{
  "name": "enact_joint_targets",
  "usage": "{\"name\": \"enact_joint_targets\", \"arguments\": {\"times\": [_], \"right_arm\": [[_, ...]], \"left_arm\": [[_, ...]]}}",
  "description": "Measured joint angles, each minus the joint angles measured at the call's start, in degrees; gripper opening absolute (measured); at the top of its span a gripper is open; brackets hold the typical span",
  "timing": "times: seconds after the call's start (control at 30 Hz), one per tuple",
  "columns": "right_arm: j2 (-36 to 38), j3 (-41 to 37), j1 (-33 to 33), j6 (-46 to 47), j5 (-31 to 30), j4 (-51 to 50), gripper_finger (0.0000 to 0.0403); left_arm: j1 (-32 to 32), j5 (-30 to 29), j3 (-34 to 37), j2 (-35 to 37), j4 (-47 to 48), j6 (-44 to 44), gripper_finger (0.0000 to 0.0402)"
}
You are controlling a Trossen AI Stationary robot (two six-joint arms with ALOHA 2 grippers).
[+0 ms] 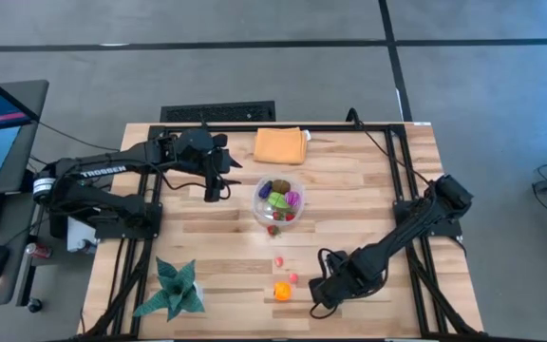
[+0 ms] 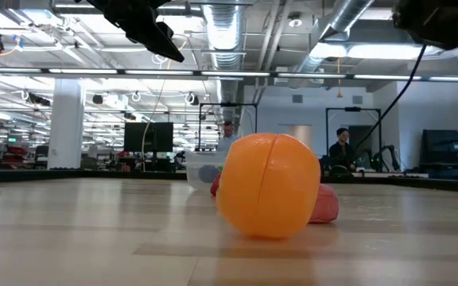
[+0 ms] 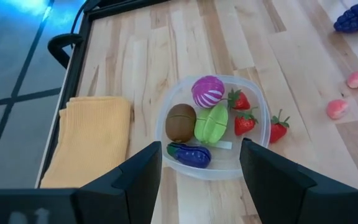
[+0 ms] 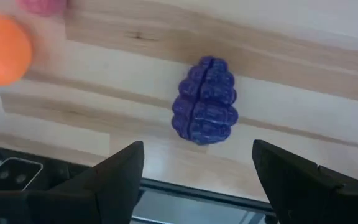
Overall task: Pick and placing Produce into tupperware
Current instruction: Put the violet grapes into the transparent container
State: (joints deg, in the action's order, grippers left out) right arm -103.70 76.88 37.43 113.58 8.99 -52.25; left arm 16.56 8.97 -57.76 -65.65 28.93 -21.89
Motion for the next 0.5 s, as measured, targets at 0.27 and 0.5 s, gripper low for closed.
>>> {"name": "enact_joint_targets", "arguments": {"times": [0.27,0.5], "right_arm": [[-3.1,-0.2,-0.8,-1.3,0.4,-0.1,0.0322],[-5.8,0.1,-0.9,-1.7,2.5,3.2,0.0322]], "left_arm": [[0.0,0.0,0.0,0.0,-0.1,0.4,0.0208],[0.0,-0.1,0.0,0.0,0.0,0.4,0.0208]]}}
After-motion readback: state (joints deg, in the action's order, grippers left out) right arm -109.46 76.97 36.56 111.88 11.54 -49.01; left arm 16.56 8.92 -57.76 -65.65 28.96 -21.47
